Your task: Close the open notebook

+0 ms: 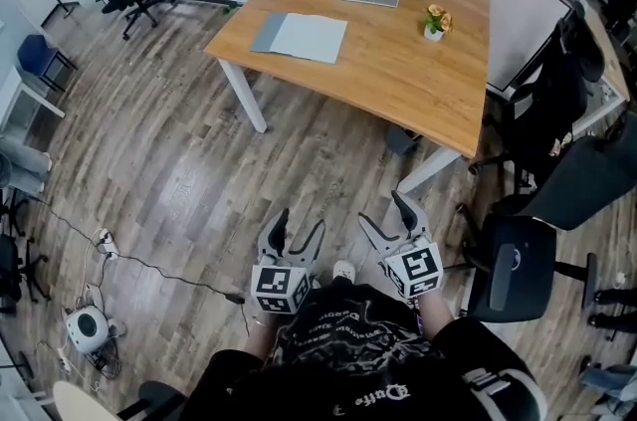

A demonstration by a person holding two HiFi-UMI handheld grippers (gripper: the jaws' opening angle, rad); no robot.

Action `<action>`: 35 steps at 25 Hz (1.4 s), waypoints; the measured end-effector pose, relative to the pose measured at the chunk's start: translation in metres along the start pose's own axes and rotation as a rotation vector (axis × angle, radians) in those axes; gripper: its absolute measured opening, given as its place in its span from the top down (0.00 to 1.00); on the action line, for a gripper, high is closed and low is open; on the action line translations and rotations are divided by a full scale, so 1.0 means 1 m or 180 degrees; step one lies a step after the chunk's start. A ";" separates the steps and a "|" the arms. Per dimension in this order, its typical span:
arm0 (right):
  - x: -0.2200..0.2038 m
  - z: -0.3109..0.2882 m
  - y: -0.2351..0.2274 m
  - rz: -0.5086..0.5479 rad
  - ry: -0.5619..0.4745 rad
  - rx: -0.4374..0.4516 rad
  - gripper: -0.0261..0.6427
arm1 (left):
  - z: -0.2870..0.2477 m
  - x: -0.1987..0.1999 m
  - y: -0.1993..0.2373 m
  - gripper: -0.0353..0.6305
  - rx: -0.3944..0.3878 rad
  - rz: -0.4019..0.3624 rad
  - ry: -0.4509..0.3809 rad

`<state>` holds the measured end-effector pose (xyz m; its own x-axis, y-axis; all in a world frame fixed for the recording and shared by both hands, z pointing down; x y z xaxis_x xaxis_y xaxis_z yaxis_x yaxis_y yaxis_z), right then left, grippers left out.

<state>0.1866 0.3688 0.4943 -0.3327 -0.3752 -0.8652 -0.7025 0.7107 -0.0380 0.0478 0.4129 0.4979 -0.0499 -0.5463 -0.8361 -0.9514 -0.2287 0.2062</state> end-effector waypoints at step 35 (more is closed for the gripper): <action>0.101 -0.205 -0.041 0.0036 0.0193 0.0295 0.49 | -0.142 0.098 0.162 0.47 -0.0025 0.0062 0.0128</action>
<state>0.0529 0.1801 0.5109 -0.3797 -0.4001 -0.8341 -0.6382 0.7660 -0.0769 -0.0681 0.2080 0.5212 -0.0560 -0.5827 -0.8108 -0.9479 -0.2240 0.2265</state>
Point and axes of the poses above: the fingertips, and each gripper's own axes: z backward along the fingers, y to its left, x out of its top, the point moved 1 cm from there along z, backward along the fingers, and after that the axes turned 13 degrees about y, right-handed, at the moved point
